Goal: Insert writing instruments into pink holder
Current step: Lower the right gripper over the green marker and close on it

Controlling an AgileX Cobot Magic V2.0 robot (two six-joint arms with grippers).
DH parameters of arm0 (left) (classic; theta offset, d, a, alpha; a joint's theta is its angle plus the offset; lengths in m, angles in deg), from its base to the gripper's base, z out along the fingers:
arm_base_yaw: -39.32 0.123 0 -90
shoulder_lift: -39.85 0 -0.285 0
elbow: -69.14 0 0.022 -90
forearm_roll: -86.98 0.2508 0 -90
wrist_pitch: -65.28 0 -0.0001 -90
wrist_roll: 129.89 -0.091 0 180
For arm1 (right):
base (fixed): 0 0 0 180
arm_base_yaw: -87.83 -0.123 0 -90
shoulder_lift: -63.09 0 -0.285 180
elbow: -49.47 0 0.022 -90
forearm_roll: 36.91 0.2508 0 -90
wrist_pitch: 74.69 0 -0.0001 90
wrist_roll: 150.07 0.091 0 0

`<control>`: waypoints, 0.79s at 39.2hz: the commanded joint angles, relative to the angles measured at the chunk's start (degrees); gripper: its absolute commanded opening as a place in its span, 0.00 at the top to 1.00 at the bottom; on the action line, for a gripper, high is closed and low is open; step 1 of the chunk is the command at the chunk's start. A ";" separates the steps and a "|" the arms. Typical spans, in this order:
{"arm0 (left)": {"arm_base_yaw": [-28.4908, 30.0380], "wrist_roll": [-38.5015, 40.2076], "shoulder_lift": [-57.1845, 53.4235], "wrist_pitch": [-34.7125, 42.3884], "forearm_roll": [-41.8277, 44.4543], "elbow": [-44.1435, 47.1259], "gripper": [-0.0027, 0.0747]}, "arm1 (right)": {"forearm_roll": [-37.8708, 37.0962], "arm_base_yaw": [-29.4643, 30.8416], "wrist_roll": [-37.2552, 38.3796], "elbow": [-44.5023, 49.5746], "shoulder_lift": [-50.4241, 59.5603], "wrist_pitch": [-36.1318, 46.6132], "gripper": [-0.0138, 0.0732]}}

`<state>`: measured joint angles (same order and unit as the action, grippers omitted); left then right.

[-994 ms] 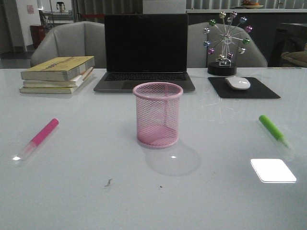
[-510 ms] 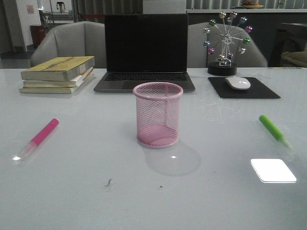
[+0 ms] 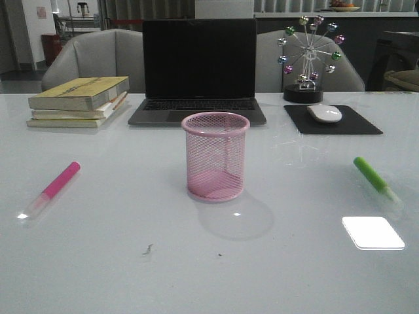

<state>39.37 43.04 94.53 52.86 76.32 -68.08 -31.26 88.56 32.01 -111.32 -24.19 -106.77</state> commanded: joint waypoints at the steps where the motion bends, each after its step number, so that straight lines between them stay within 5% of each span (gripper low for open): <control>1: -0.02 0.55 -0.16 3.95 -0.72 -2.11 0.40 | -1.23 0.44 -0.20 -8.48 -4.88 -4.21 0.31; 17: -0.02 0.55 -0.16 3.95 -0.72 -2.11 0.40 | -0.91 -0.06 -5.17 -27.50 -26.25 -19.49 0.31; 31: -0.02 0.55 -0.16 3.90 -0.72 -2.11 0.40 | 0.18 -0.06 -5.71 -30.42 -32.37 -18.91 0.31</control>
<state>39.37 43.14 94.53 52.58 76.23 -68.08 -31.77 88.51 26.92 -139.64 -59.03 -127.42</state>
